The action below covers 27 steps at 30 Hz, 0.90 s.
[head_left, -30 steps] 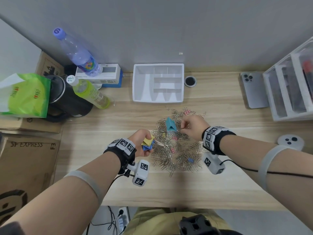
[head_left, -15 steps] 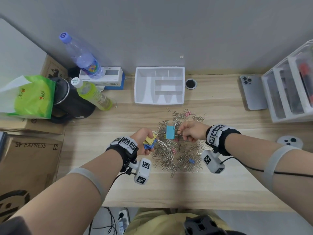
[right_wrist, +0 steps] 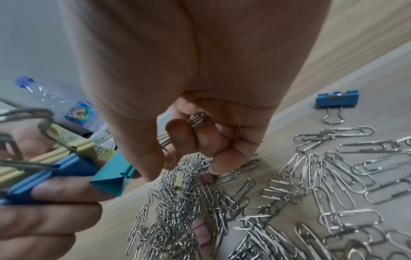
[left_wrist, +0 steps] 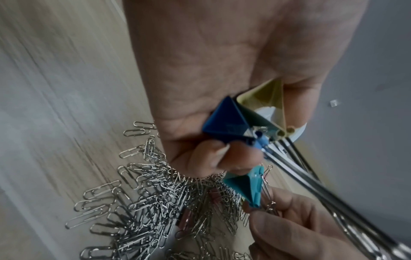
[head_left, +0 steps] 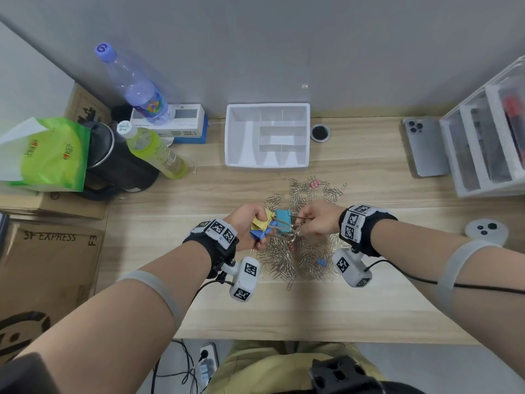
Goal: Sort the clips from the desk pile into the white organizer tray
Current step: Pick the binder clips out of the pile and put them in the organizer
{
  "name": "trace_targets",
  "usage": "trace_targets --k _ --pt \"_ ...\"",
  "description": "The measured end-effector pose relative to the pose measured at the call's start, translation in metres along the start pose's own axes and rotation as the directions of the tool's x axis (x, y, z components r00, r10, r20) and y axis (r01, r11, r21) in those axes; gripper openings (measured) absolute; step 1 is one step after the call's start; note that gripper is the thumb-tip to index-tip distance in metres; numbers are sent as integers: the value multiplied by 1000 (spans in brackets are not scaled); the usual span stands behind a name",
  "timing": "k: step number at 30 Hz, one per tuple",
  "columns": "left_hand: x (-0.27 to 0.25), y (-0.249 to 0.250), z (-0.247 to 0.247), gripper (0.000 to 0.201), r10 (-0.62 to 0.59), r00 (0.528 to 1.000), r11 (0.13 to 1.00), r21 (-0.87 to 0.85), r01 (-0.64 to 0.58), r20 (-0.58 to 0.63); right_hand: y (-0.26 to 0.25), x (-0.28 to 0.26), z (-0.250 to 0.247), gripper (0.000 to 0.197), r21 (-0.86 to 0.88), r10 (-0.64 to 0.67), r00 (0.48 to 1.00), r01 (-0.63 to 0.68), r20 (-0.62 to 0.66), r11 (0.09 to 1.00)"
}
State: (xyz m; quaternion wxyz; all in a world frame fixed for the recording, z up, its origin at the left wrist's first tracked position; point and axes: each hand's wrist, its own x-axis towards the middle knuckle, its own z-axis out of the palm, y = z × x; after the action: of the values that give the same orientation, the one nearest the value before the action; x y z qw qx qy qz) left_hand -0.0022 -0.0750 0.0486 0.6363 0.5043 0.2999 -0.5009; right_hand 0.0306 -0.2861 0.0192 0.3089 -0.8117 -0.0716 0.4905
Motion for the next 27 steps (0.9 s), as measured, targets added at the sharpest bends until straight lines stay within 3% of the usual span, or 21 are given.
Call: trace_targets --k 7,15,21,27 --pt "1 -2 0 27 18 999 1000 -14 -19 -43 -1 2 3 7 -36 22 1000 -21 21 999" --pt "3 -3 -2 29 9 998 1000 -9 -10 -58 -1 9 7 56 -67 73 996 -77 -55 995" --pt "6 -6 -5 47 -1 998 1000 16 2 -59 -2 5 8 20 -34 59 998 -60 -26 998" --pt "7 -8 -6 29 -11 997 1000 19 12 -70 -4 2 12 5 87 93 993 -100 78 991"
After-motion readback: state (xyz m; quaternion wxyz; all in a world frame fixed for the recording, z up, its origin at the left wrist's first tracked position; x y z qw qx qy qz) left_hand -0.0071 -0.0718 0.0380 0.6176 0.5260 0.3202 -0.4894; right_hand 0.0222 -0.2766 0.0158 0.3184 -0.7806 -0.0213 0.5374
